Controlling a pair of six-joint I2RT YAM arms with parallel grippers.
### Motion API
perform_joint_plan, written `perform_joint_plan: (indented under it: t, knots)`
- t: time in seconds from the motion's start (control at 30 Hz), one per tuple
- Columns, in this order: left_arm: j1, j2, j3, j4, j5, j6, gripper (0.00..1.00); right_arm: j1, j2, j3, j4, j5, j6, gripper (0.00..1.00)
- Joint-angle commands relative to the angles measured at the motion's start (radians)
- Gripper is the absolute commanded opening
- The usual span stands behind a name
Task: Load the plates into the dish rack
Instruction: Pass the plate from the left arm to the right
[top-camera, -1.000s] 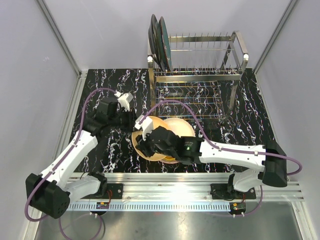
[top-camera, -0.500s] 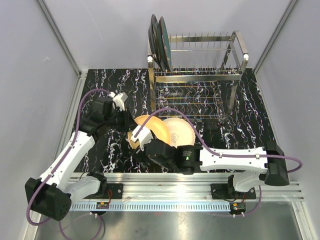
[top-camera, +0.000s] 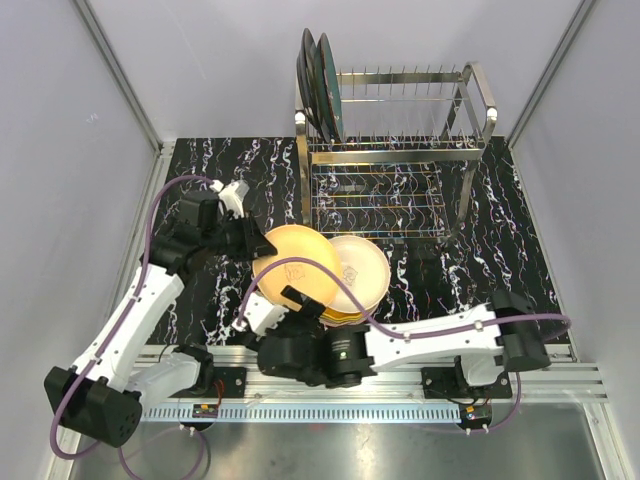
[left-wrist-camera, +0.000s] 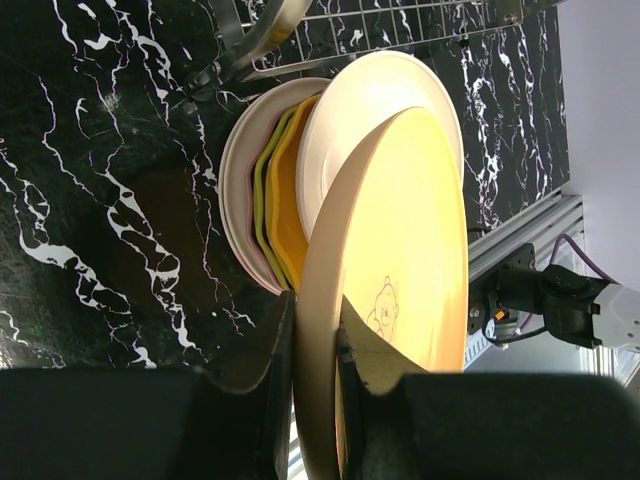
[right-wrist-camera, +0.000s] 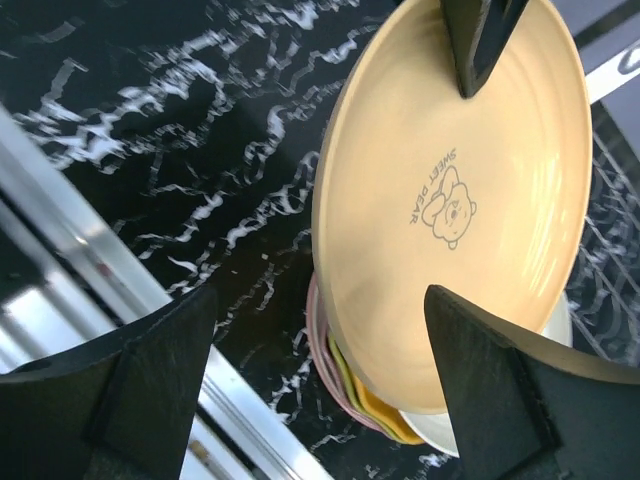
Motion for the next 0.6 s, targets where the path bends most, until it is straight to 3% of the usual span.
perform_joint_plan:
  t: [0.0, 0.2, 0.4, 0.53, 0.57]
  knots:
    - [0.007, -0.037, 0.037, -0.001, 0.043, -0.020, 0.04, 0.009, 0.094, 0.104, -0.180, 0.218, -0.009, 0.92]
    - [0.007, -0.056, 0.033, -0.024, 0.052, -0.015, 0.05, 0.009, 0.135, 0.123, -0.219, 0.303, -0.009, 0.91]
    - [0.007, -0.085, -0.016, 0.000, 0.112, -0.041, 0.12, 0.007, 0.146, 0.144, -0.332, 0.403, 0.037, 0.78]
    - [0.007, -0.088, -0.038, 0.020, 0.138, -0.053, 0.14, 0.007, 0.149, 0.149, -0.342, 0.391, 0.040, 0.56]
    - [0.007, -0.088, -0.038, 0.023, 0.143, -0.052, 0.18, 0.007, 0.150, 0.149, -0.339, 0.388, 0.033, 0.47]
